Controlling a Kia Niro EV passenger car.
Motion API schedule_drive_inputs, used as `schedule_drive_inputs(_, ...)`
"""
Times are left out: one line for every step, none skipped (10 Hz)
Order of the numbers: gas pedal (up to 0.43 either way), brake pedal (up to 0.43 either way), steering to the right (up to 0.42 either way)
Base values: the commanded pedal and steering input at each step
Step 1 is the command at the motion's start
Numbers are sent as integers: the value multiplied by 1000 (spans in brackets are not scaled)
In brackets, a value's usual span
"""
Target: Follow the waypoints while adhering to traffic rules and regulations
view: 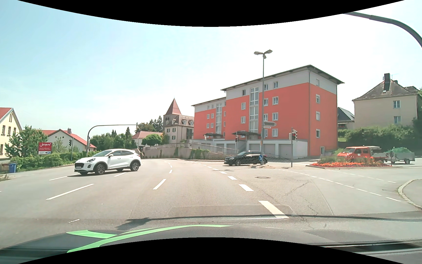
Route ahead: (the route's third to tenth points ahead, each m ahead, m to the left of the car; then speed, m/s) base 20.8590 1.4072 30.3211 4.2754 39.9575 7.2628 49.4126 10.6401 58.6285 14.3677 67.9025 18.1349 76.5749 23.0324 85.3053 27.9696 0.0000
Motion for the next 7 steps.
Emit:
schedule_drive_inputs(0,262,3)
schedule_drive_inputs(0,262,3)
schedule_drive_inputs(0,262,3)
schedule_drive_inputs(0,262,3)
schedule_drive_inputs(0,262,3)
schedule_drive_inputs(0,262,3)
schedule_drive_inputs(0,262,3)
